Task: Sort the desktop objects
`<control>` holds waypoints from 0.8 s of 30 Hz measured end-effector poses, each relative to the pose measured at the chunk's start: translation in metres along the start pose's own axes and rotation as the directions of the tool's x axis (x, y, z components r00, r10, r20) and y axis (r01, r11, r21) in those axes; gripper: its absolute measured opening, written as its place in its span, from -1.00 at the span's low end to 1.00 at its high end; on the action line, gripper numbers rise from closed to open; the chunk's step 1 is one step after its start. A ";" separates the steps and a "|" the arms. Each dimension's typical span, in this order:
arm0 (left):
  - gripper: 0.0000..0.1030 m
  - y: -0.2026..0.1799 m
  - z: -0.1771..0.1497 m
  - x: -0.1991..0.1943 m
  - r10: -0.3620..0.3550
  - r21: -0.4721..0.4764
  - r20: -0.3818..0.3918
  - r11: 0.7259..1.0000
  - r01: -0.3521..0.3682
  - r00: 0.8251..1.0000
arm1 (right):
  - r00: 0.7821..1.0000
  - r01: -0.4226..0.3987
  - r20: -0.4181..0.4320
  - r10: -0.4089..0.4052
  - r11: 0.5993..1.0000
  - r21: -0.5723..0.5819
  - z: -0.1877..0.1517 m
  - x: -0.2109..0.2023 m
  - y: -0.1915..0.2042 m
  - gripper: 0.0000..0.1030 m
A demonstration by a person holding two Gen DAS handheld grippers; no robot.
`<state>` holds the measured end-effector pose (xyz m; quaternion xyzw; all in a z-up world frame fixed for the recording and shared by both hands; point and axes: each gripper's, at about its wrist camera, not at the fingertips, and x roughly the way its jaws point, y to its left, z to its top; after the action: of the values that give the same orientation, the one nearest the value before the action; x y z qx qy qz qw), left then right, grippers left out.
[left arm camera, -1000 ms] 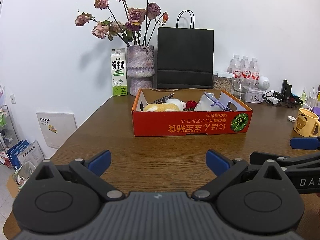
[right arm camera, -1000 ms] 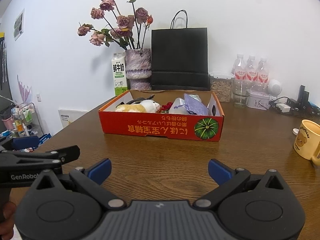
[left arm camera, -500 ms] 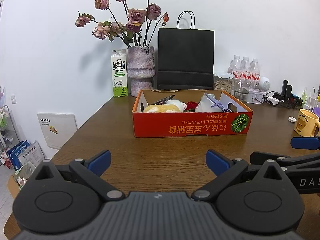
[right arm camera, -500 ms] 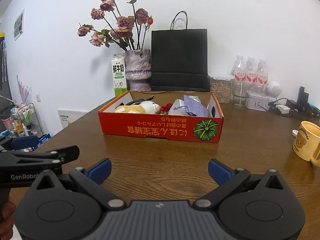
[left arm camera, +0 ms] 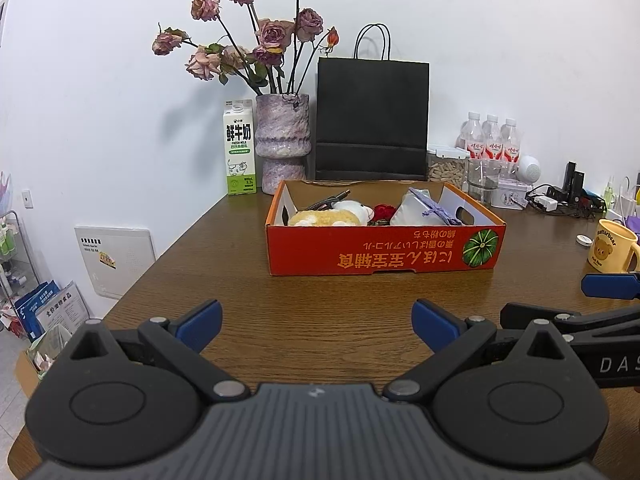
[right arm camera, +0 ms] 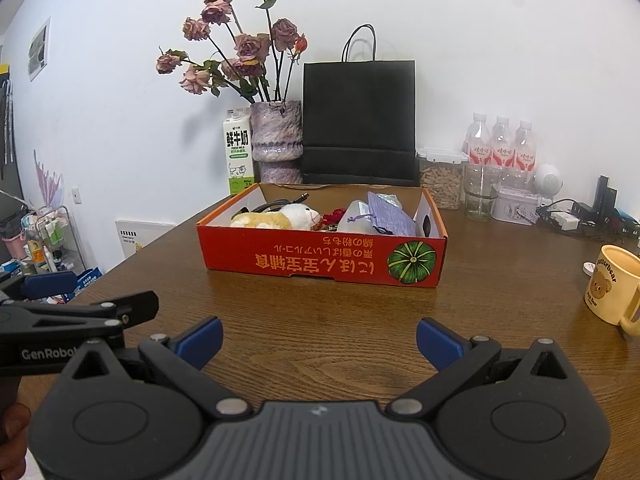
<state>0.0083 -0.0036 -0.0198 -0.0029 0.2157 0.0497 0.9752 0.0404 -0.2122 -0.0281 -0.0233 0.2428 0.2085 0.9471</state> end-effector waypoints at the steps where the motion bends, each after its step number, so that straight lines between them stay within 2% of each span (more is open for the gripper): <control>1: 1.00 0.000 0.000 0.000 0.000 0.000 0.001 1.000 0.000 1.000 | 1.000 0.000 0.000 0.000 1.000 0.000 0.000 0.000 0.000 1.00; 24: 1.00 0.000 0.001 -0.004 0.005 0.004 0.008 1.000 -0.005 1.000 | 1.000 0.003 0.002 -0.003 1.000 -0.003 0.002 -0.002 0.000 1.00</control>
<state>0.0052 -0.0038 -0.0169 -0.0001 0.2117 0.0515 0.9760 0.0394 -0.2130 -0.0255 -0.0247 0.2417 0.2075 0.9476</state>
